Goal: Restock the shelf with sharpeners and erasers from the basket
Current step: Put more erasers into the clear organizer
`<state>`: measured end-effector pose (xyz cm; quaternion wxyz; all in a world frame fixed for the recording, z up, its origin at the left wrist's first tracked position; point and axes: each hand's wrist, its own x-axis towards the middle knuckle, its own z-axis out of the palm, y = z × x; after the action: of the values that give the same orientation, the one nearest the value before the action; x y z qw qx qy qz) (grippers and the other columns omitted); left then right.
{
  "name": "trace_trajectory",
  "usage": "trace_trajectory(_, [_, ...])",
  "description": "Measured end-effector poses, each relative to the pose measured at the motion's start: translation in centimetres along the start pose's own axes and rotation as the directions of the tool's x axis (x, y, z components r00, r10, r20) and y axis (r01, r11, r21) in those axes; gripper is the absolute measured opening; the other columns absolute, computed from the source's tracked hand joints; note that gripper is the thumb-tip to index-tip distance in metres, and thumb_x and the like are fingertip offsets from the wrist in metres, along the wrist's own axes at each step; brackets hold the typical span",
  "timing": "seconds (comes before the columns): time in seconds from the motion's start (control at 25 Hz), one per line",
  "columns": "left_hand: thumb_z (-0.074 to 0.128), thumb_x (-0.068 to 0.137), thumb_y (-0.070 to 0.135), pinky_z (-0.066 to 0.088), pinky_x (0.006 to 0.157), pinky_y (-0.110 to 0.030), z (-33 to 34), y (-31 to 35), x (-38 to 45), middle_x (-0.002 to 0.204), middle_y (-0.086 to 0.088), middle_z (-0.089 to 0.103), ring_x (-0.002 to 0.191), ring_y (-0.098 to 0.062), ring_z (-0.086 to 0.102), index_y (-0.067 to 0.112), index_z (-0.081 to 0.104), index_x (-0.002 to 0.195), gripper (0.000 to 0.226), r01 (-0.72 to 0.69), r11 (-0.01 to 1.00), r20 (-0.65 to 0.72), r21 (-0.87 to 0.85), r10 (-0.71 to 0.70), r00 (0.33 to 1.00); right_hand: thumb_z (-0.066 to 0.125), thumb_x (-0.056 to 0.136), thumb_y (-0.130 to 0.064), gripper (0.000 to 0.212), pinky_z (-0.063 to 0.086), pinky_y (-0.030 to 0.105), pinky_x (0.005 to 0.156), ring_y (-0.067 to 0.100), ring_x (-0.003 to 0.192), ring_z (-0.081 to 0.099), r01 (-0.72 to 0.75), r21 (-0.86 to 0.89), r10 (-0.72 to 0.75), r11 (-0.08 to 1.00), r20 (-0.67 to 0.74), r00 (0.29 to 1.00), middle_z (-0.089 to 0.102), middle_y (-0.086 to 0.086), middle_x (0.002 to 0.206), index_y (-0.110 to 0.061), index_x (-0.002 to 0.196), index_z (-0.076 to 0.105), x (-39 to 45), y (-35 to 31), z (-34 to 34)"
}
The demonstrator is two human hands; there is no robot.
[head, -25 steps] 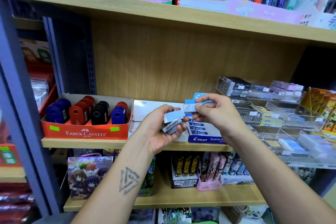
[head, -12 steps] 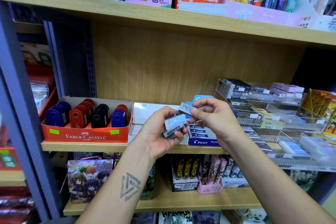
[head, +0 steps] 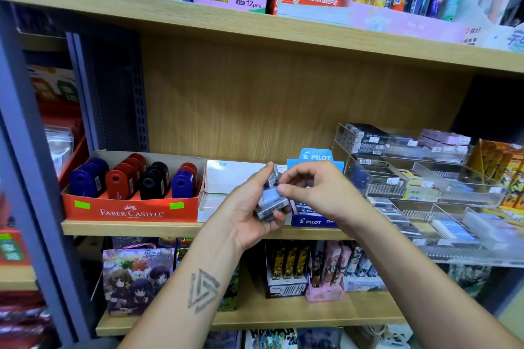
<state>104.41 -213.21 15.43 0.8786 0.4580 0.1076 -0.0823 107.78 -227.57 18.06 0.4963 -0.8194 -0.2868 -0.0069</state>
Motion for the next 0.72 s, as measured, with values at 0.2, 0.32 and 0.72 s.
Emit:
trace_trajectory(0.2, [0.061, 0.092, 0.046, 0.037, 0.033, -0.016, 0.8, 0.4, -0.7, 0.086, -0.012, 0.065, 0.059, -0.019, 0.056, 0.009, 0.067, 0.103, 0.039, 0.048, 0.998, 0.121, -0.048, -0.042, 0.992, 0.072, 0.087, -0.007, 0.004, 0.053, 0.037, 0.071, 0.017, 0.071, 0.066, 0.016, 0.102, -0.007, 0.995, -0.083, 0.997, 0.071, 0.006, 0.077, -0.009, 0.087, 0.068, -0.4, -0.1, -3.1])
trace_trajectory(0.32, [0.064, 0.092, 0.033, 0.039, 0.032, -0.015, 2.1, -0.1, -0.8, 0.082, -0.015, 0.065, 0.056, -0.018, 0.055, 0.004, 0.067, 0.106, 0.032, 0.037, 0.998, 0.096, -0.058, -0.032, 0.995, 0.075, 0.081, 0.005, 0.013, 0.055, 0.031, 0.075, 0.019, 0.074, 0.069, 0.011, 0.141, -0.004, 0.990, -0.047, 0.999, 0.073, 0.013, 0.085, -0.003, 0.088, 0.067, -1.5, -0.5, -5.2])
trace_trajectory(0.72, [0.066, 0.092, 0.007, 0.037, 0.034, -0.017, 10.9, -2.5, 0.5, 0.076, -0.015, 0.064, 0.050, -0.018, 0.054, 0.008, 0.055, 0.105, 0.016, -0.151, 0.964, 0.038, 0.217, 0.146, 0.988, 0.084, 0.073, -0.004, 0.027, 0.053, 0.018, 0.076, 0.007, 0.084, 0.064, 0.060, -0.252, -0.070, 0.966, -0.031, 0.997, 0.071, -0.003, 0.092, -0.014, 0.093, 0.069, -5.4, 1.5, -14.0])
